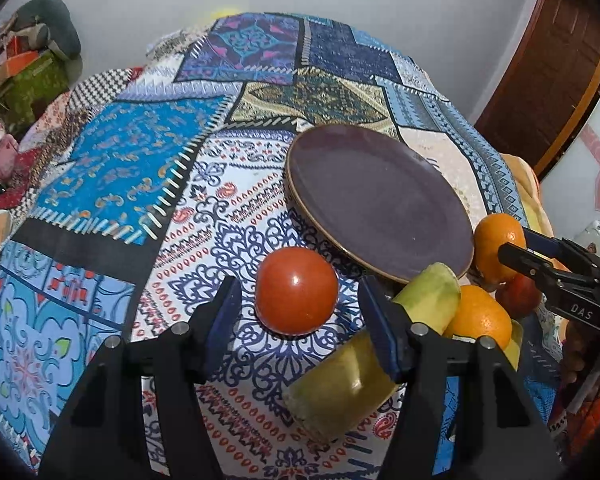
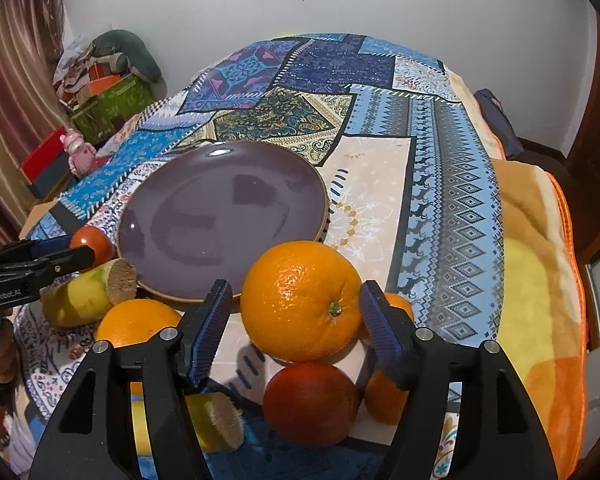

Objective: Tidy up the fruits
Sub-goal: 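Grasp and lift the red tomato with the left tool while the right tool grasps the large orange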

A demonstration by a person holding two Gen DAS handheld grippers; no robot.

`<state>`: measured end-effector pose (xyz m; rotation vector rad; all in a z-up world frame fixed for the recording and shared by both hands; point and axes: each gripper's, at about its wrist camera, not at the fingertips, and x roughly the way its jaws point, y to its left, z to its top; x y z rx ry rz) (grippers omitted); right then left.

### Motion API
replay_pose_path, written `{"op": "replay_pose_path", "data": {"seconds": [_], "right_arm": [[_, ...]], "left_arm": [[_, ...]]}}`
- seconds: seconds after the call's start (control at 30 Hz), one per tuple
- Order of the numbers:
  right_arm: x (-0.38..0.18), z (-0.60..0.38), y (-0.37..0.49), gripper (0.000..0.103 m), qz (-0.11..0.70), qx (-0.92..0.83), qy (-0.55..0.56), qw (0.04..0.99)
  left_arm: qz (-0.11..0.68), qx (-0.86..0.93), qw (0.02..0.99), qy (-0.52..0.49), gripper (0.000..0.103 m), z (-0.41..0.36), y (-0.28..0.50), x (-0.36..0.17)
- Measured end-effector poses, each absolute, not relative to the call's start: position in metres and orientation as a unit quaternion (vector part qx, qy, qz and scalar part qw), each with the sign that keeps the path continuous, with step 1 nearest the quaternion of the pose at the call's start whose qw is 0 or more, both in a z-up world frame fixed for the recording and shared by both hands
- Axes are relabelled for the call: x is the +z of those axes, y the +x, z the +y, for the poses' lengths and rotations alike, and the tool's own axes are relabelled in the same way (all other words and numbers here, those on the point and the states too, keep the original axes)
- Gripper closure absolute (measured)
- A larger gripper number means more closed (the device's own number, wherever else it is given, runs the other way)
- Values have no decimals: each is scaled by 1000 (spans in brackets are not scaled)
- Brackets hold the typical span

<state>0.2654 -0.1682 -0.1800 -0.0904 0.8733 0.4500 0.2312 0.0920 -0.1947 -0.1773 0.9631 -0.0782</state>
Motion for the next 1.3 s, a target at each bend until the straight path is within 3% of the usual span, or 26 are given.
{"op": "replay_pose_path", "data": {"seconds": [0.1,0.23,0.7,1.3], "right_arm": [[-185,-169,270,36,428,215,-44,877],[-188,-169,272,35,434,216,-39,874],[-182,-171,270,38,437,221,-28,871],[-124,-162,285,38,360,230,0,904]], "left_arm": [[470,-43,877,-89,45,92,234,-198],[480,-36,872,-91,56,92,239,-201],[452,-35,890,-55,57,82,231,-178],[399,-41,915,-40,57,71,264,-119]]}}
